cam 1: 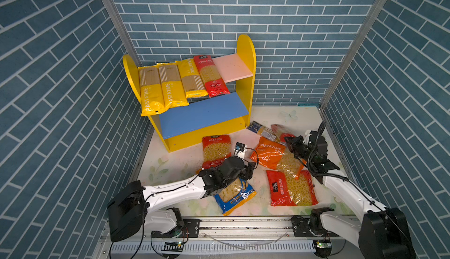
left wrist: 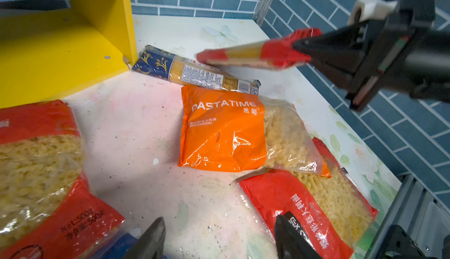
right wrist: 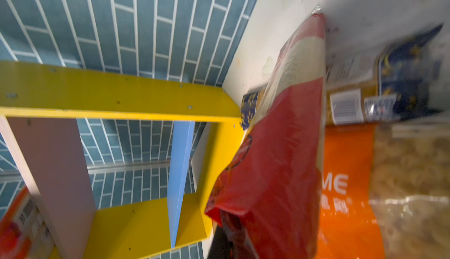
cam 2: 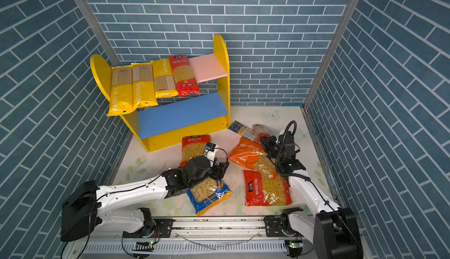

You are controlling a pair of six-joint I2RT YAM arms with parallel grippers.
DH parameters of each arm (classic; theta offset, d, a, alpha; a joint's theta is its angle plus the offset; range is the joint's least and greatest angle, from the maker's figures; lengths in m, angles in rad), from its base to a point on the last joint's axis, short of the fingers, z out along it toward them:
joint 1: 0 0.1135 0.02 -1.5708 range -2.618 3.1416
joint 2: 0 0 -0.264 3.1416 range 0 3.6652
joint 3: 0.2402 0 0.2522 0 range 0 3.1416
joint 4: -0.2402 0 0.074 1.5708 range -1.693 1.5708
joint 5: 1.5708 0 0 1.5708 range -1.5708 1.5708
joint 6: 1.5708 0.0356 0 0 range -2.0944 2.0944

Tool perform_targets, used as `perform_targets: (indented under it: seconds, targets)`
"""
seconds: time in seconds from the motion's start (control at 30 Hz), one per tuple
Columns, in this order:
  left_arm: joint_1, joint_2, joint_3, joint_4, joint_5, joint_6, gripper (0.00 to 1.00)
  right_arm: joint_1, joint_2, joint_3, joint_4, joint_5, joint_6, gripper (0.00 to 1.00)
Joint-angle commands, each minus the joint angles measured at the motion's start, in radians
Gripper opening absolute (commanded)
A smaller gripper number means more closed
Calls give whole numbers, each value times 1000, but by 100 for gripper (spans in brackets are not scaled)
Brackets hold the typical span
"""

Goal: Place and organize the pasta boxes and bags onto the shelf
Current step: 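Raise the pack upright with the right gripper while the left gripper approaches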

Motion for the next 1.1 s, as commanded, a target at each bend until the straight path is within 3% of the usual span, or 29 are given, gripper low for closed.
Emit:
perform_targets:
  seconds: [0.0, 0.23, 0.37, 0.53, 0.6, 0.73, 0.87, 1.07]
  targets:
    - [26, -24, -28, -27, -1, -1, 71, 99, -105, -45, -74, 81, 35, 0]
    - [47, 11, -16, 4, 22, -18, 71, 332, -140, -173, -126, 232, 51, 0]
    - [47, 35, 1, 0, 33, -20, 71, 388, -103, -184, -128, 225, 23, 0]
    - [84, 44, -13, 26, 67, -62, 71, 388, -123, -99, -318, 164, -133, 29]
    - [105, 52, -12, 47, 98, -89, 72, 361, -131, -67, -409, 122, -207, 38]
    - [110, 88, 35, 45, 139, -99, 72, 239, -161, -33, -503, -23, -293, 43]
    - [109, 137, 72, 66, 177, -119, 72, 125, -199, 81, -681, -72, -455, 49]
    - [100, 289, 171, 124, 249, -137, 72, -132, -68, 195, -717, -215, -648, 52]
